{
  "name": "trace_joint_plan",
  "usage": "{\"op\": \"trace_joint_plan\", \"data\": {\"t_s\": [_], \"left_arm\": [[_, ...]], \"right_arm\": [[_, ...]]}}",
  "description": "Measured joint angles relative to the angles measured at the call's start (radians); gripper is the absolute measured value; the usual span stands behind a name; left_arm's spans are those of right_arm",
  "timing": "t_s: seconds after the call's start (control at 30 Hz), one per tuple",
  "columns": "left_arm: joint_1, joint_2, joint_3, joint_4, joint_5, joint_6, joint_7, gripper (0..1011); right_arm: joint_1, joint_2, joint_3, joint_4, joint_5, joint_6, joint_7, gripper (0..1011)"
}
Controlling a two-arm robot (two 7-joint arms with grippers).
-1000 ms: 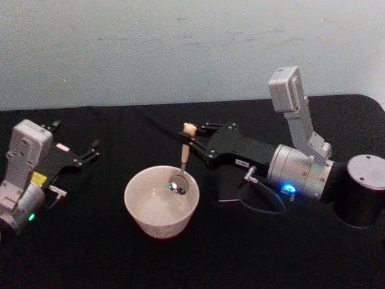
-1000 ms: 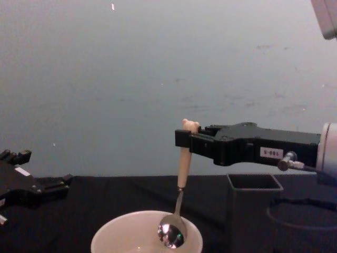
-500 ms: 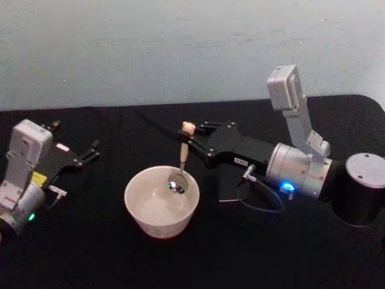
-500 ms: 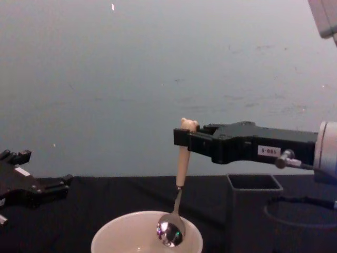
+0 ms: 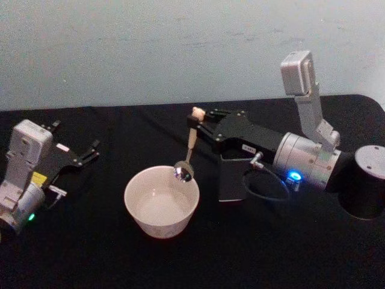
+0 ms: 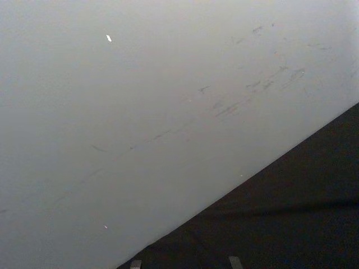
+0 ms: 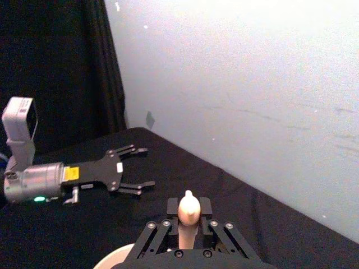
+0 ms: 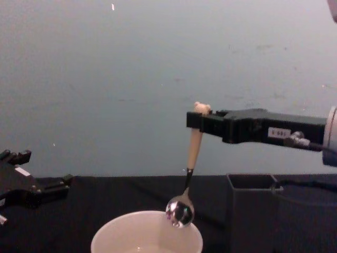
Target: Pick up the stirring spoon with one hand, stir inside the cup, then place it back in its original position.
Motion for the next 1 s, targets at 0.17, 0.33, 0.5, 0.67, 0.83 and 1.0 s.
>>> {"op": "trace_joint_plan", "data": {"t_s": [0.17,0.33,0.5,0.67,0.83,1.0], "left_arm": [[0.000,0.000,0.000,0.000,0.000,0.000,0.000,1001],[0.000,0.000,0.000,0.000,0.000,0.000,0.000,1001],[0.000,0.000,0.000,0.000,0.000,0.000,0.000,1001],[0.000,0.000,0.000,0.000,0.000,0.000,0.000,1001],[0.000,0.000,0.000,0.000,0.000,0.000,0.000,1001],[0.000,0.000,0.000,0.000,0.000,0.000,0.000,1001]], "right_arm": [[0.004,0.002,0.020,-0.001,0.017,0.002,-0.014,214],[0.006,0.006,0.043,-0.006,0.047,0.009,-0.022,214],[0.006,0.015,0.059,-0.013,0.072,0.012,-0.029,214],[0.005,0.024,0.072,-0.016,0.090,0.012,-0.037,214],[0.002,0.030,0.088,-0.018,0.109,0.010,-0.047,214],[-0.001,0.039,0.107,-0.021,0.137,0.008,-0.054,214]]}}
